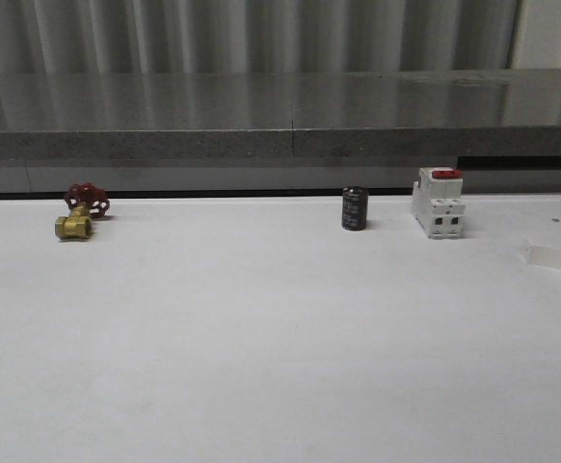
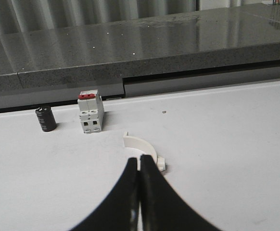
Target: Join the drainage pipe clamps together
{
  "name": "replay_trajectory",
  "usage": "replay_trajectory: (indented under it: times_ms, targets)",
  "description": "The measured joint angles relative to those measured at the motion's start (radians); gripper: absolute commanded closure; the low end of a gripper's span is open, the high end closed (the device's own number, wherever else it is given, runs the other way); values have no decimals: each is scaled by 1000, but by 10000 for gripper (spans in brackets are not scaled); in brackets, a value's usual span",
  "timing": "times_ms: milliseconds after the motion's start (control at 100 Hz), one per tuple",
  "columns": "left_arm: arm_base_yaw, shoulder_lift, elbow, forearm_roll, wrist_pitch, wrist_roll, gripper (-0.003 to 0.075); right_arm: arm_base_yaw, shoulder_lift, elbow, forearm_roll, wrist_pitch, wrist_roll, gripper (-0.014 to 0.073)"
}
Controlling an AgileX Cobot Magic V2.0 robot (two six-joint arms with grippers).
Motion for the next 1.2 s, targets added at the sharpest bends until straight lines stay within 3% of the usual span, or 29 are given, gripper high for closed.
replay_trajectory:
  times_ms: [80,160,490,920,1200]
  targets:
    - [0,14,0,0,21,0,105,0,0,0,0,0,0,662]
    - [0,21,0,0,34,0,10,0,0,0,0,0,0,662]
    - [0,99,-35,35,58,0,95,0,0,0,0,0,0,662]
    - [5,624,-281,43,36,117,103,0,0,0,0,0,0,662]
    - [147,900,-457,-20,28,237,103,0,0,0,0,0,0,662]
